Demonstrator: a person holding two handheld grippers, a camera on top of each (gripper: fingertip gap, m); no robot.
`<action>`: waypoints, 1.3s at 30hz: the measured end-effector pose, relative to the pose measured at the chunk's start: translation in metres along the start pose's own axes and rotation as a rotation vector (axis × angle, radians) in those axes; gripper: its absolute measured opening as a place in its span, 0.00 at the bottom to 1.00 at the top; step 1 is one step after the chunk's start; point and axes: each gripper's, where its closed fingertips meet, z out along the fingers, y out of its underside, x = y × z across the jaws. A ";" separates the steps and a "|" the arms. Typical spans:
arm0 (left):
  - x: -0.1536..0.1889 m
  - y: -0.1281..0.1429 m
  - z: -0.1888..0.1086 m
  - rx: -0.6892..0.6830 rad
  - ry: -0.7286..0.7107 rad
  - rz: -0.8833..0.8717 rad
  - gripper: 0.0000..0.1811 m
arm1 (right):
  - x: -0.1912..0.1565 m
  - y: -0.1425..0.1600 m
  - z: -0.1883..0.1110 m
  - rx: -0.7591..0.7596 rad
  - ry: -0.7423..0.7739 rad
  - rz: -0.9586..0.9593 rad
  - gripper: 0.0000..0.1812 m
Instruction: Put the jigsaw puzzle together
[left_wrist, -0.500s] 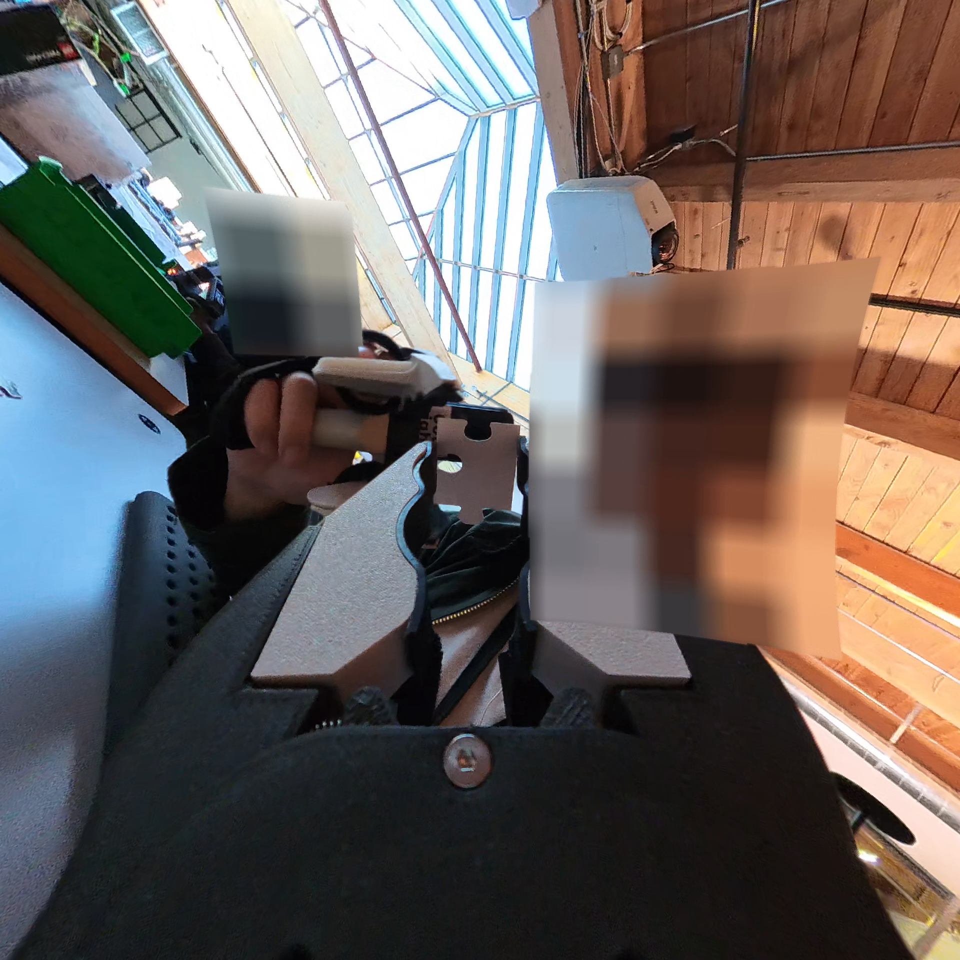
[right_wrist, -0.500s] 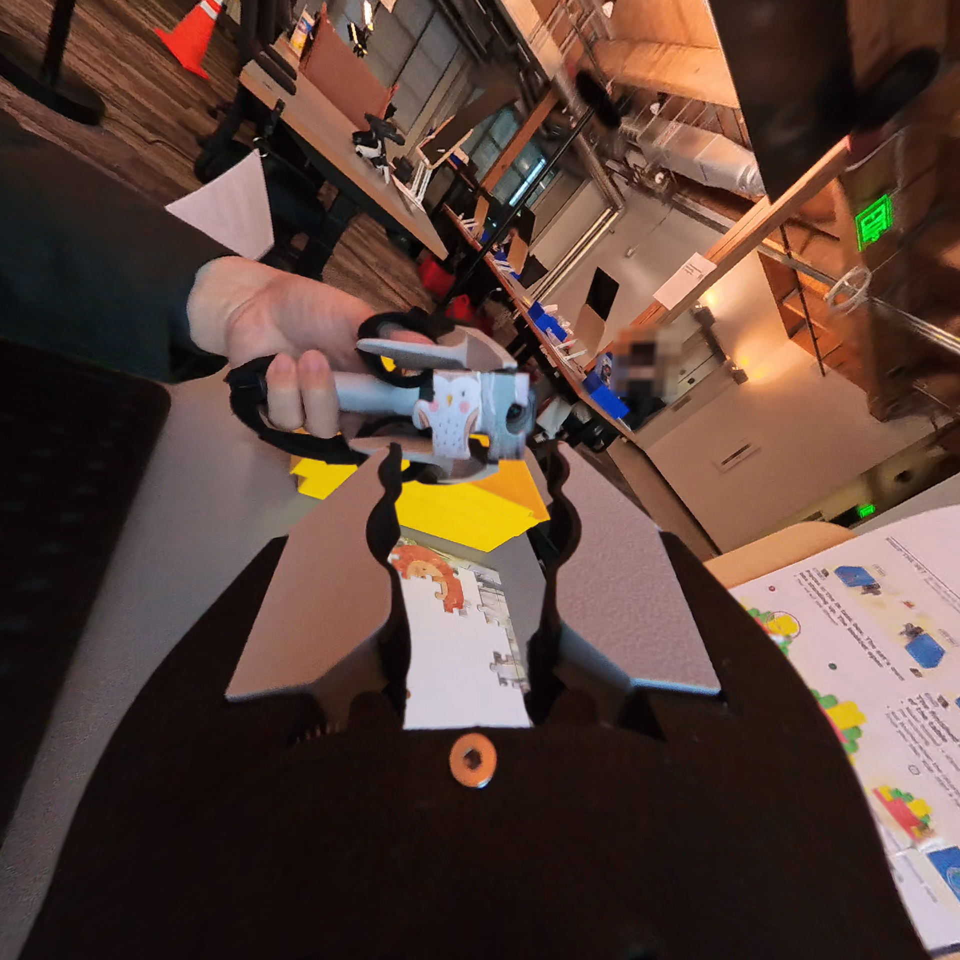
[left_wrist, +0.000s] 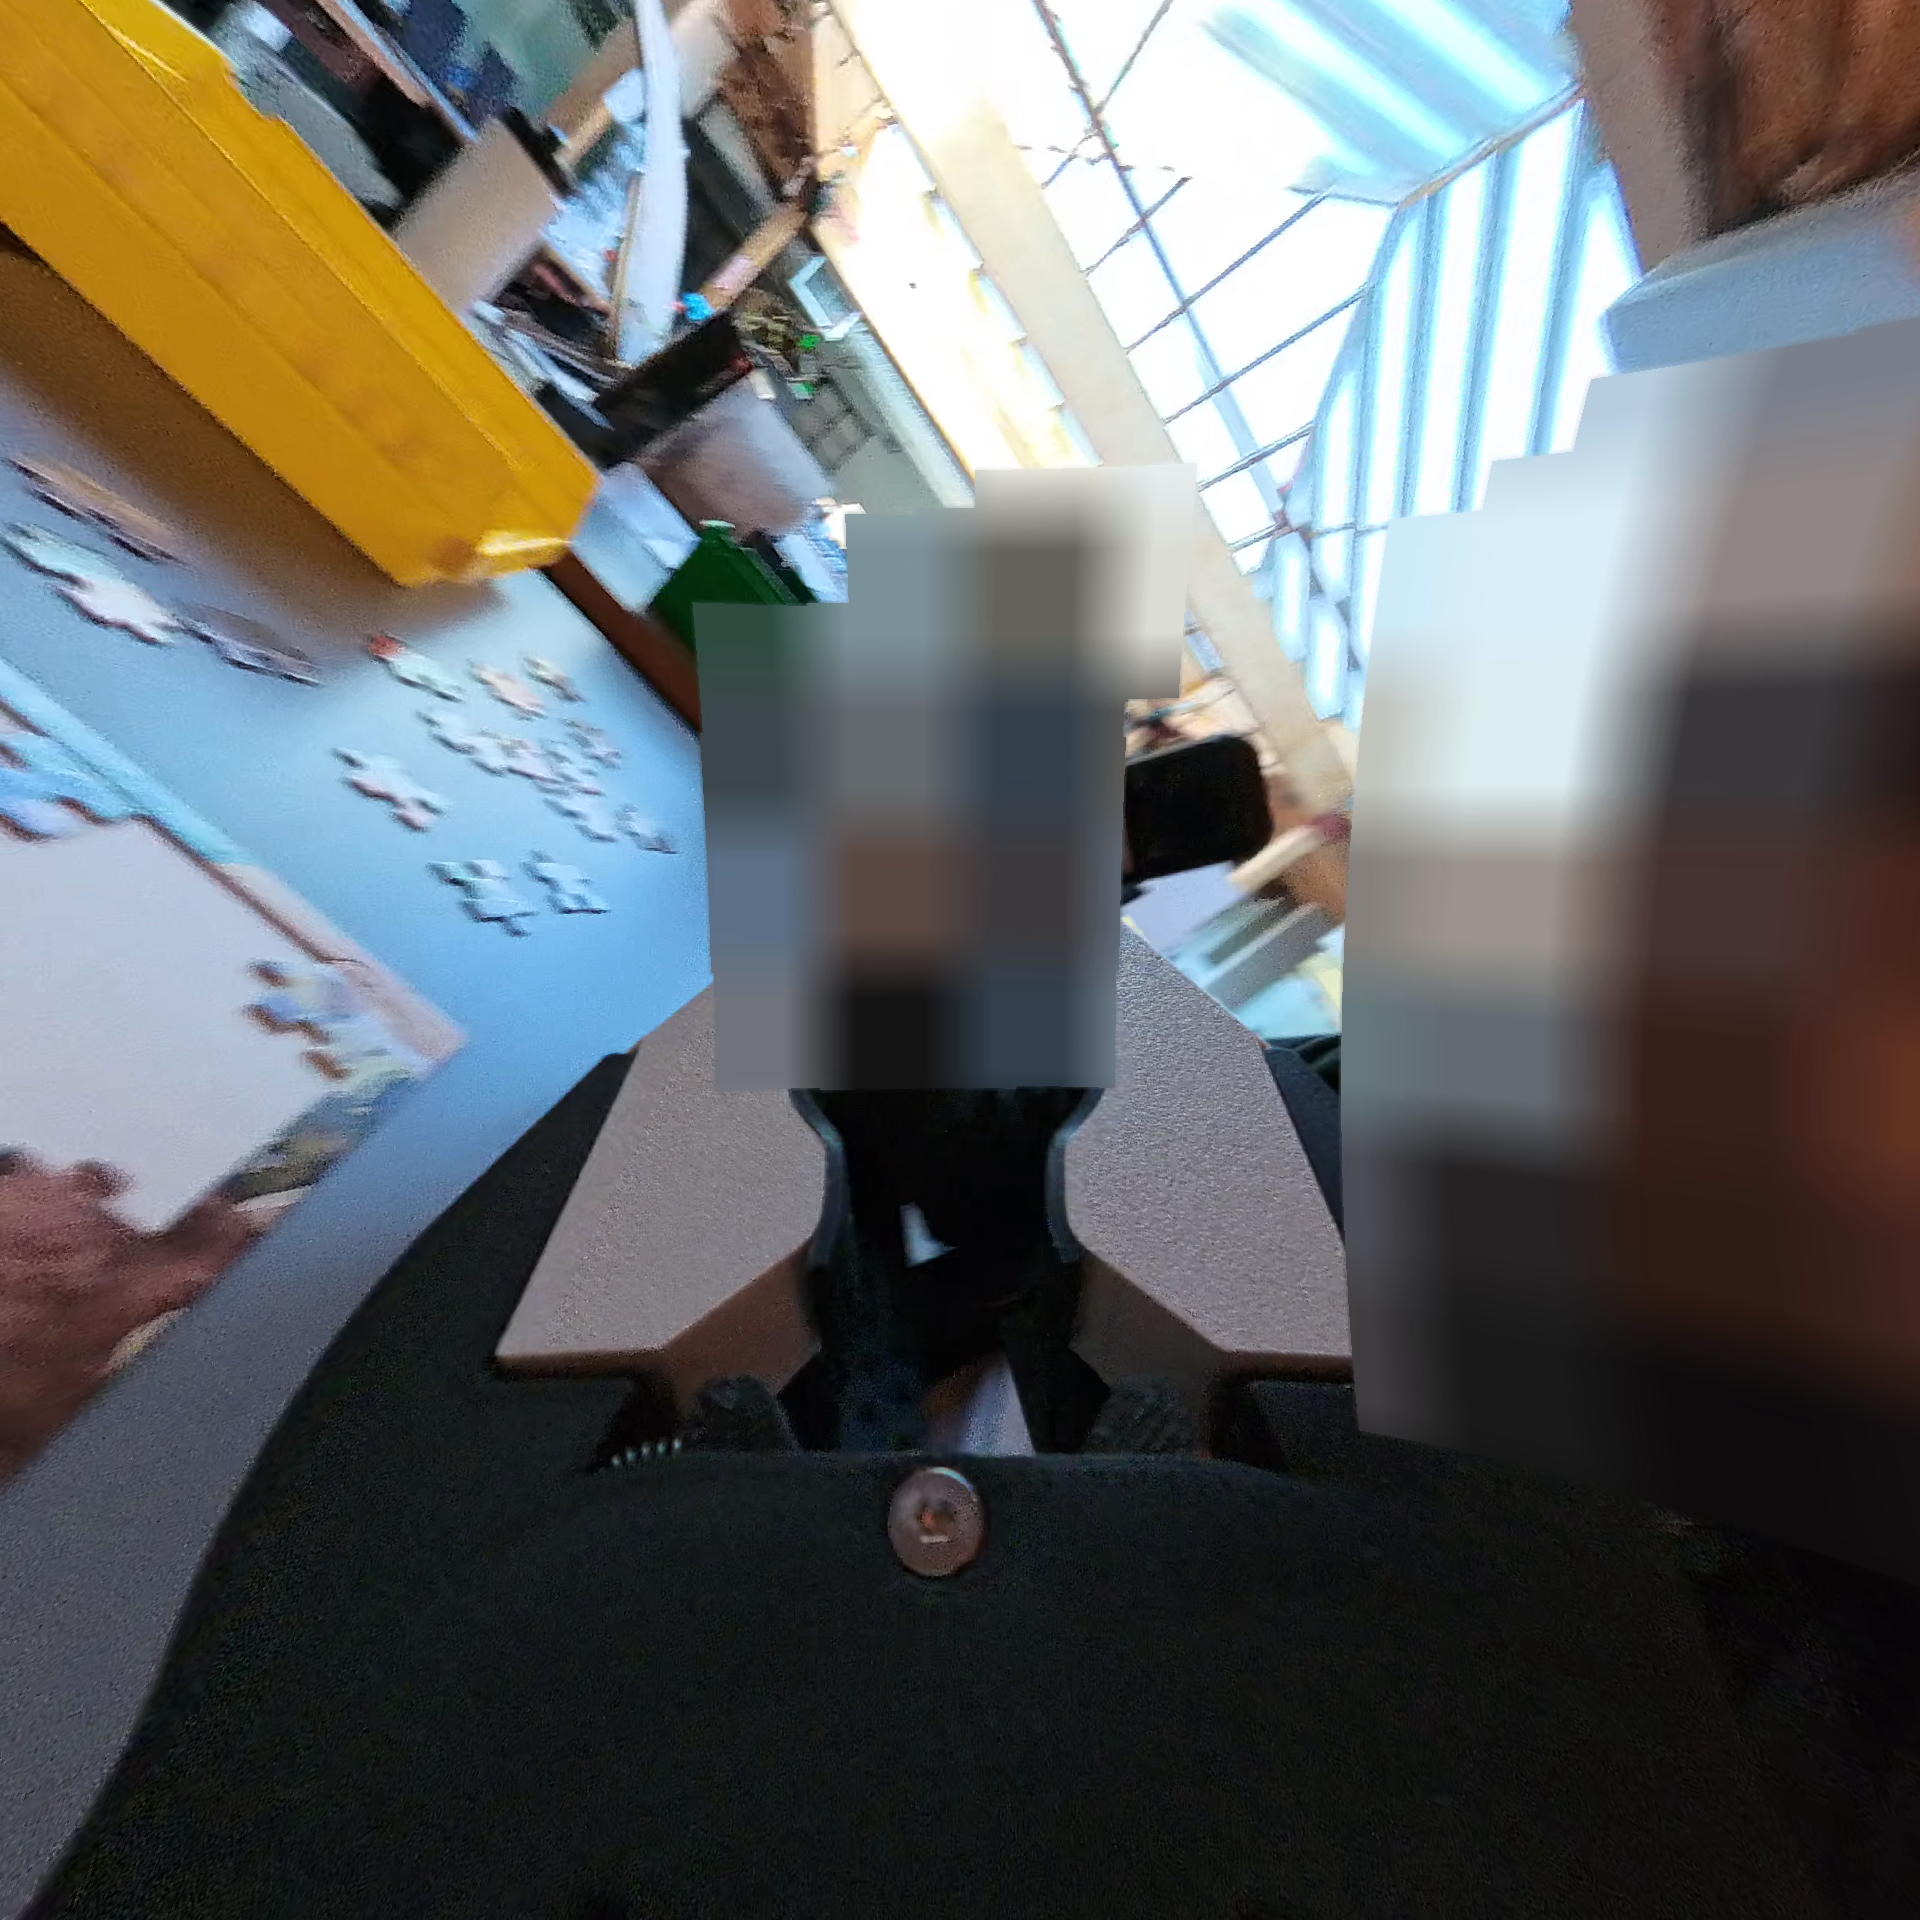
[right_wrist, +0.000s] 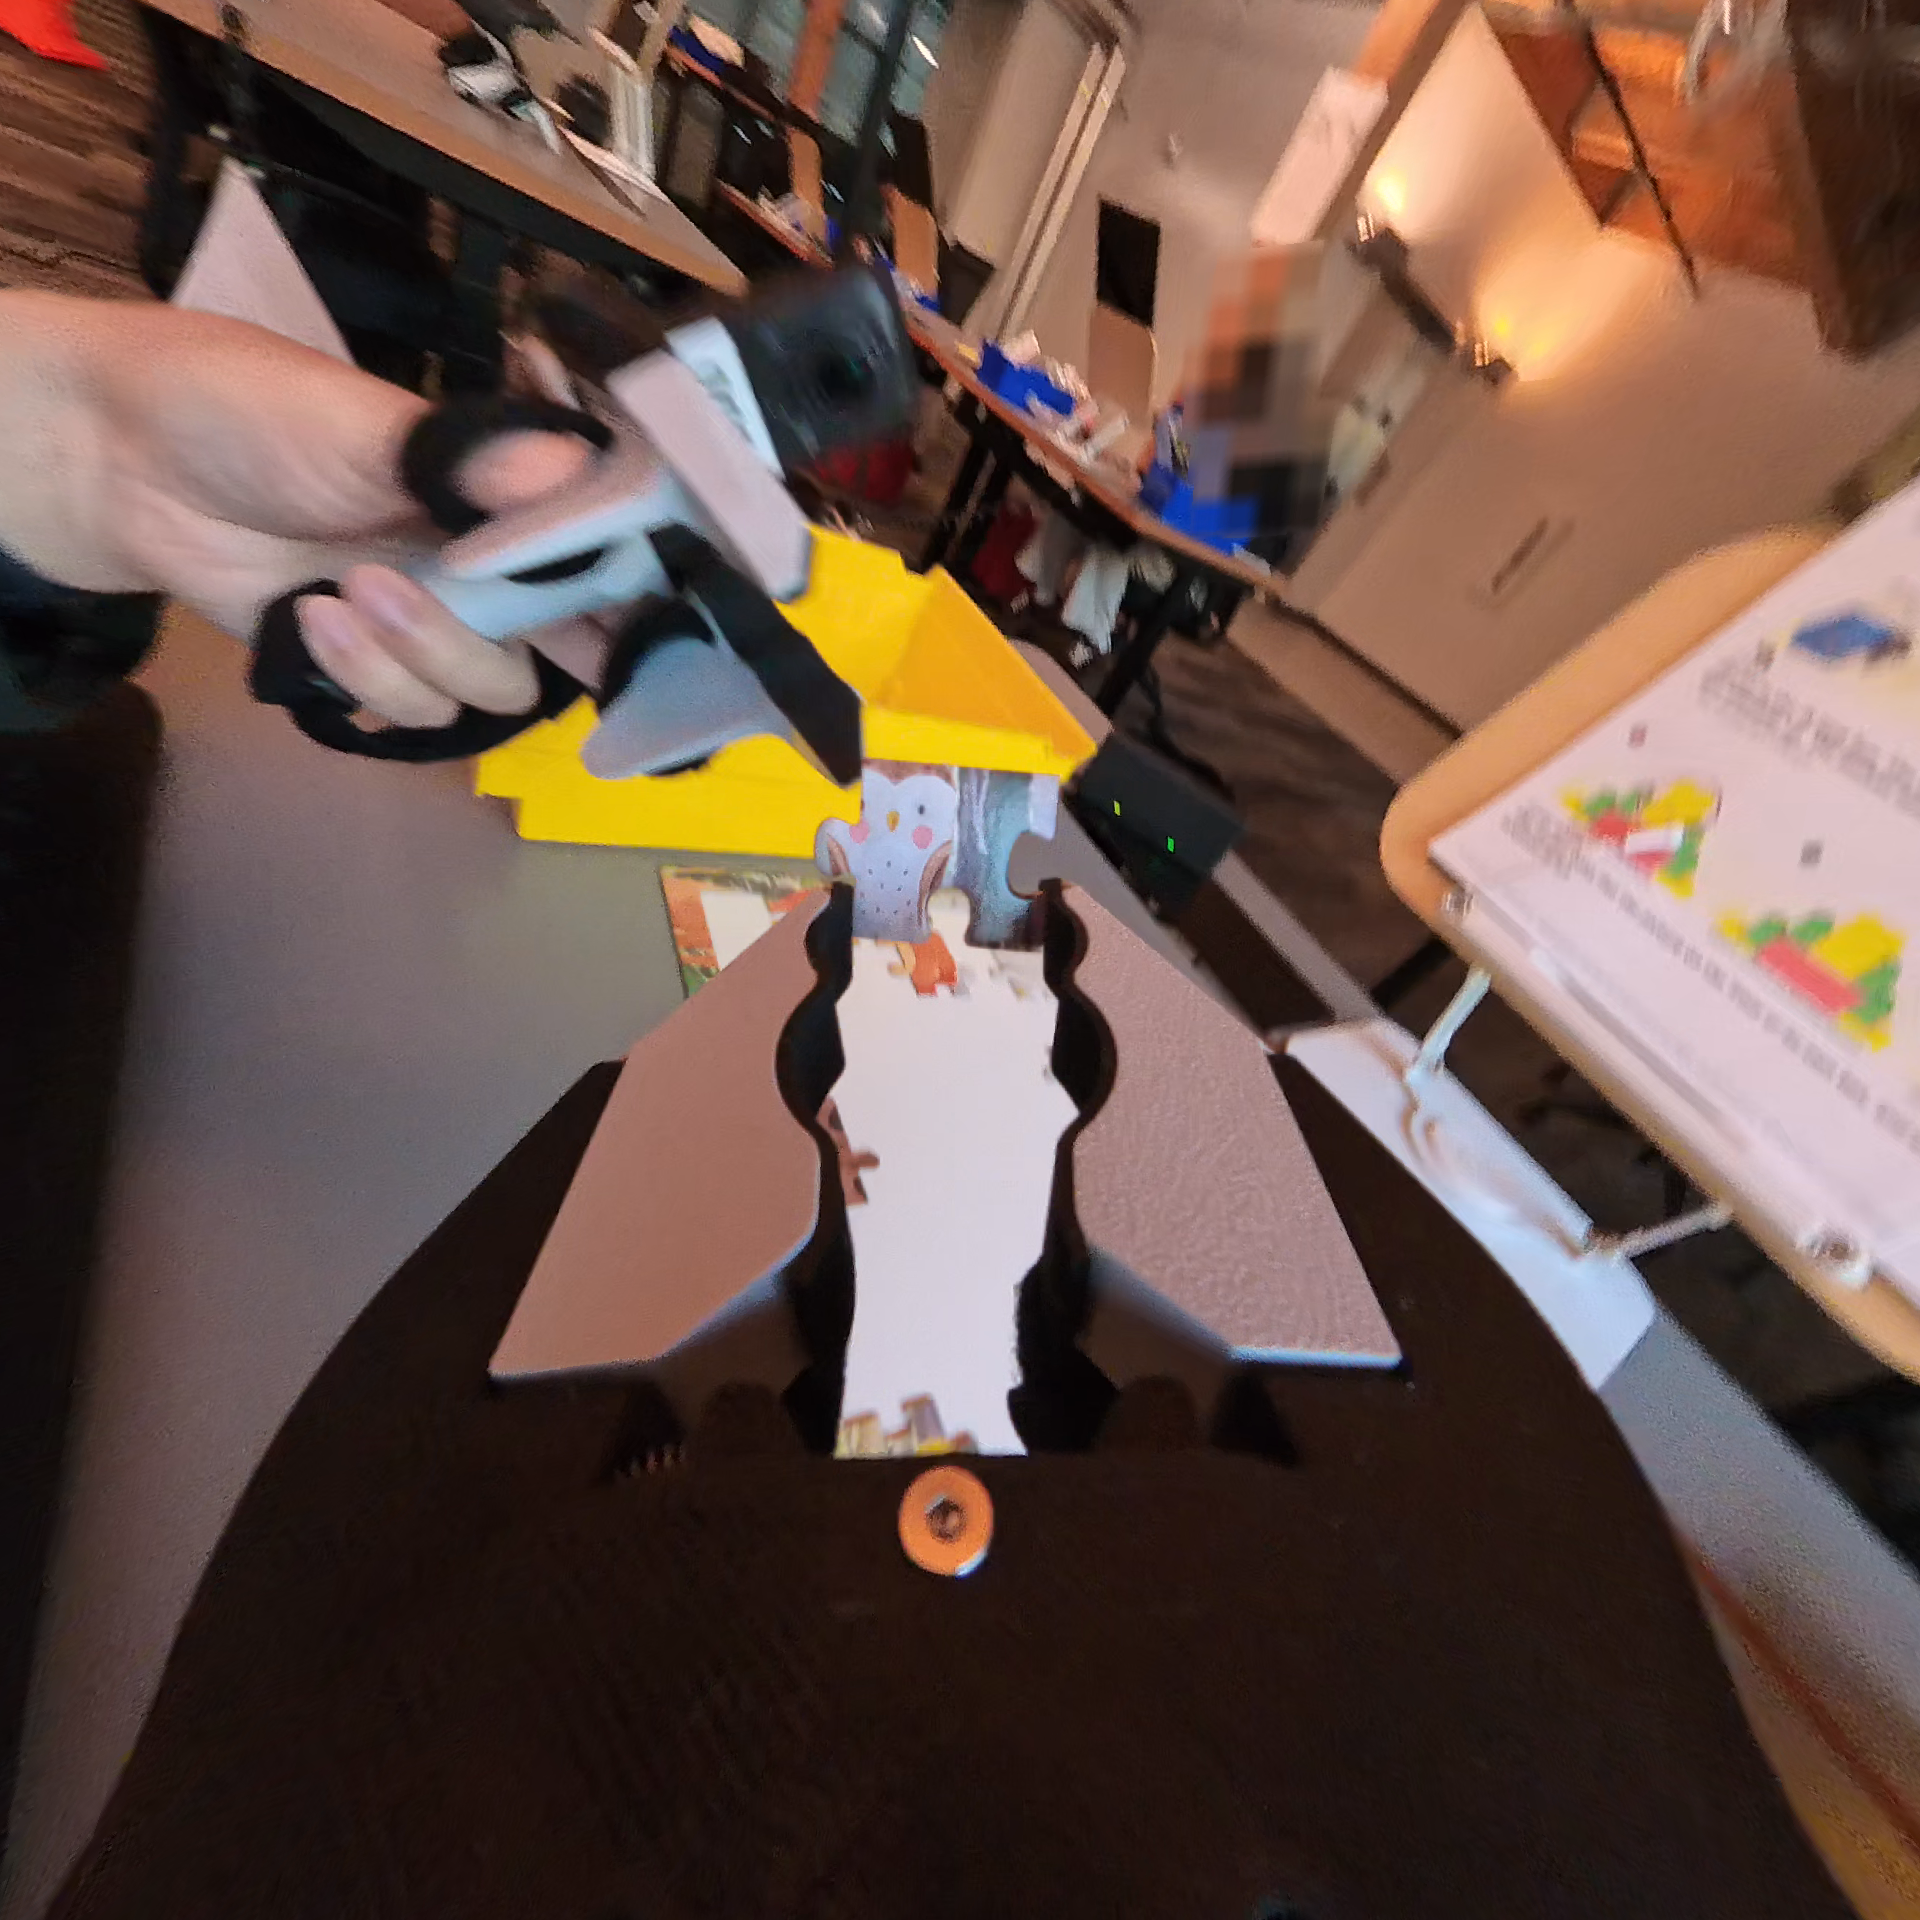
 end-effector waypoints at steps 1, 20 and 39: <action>-0.003 0.004 0.001 -0.016 -0.058 0.061 0.17 | 0.002 0.008 0.003 -0.031 0.010 0.034 0.20; -0.062 0.057 0.000 -0.286 -0.343 0.015 0.00 | -0.053 0.063 -0.011 -0.211 -0.217 -0.031 0.25; -0.065 0.095 0.008 -0.785 -0.279 -0.198 0.00 | -0.082 0.078 -0.020 -0.204 -0.335 -0.275 0.18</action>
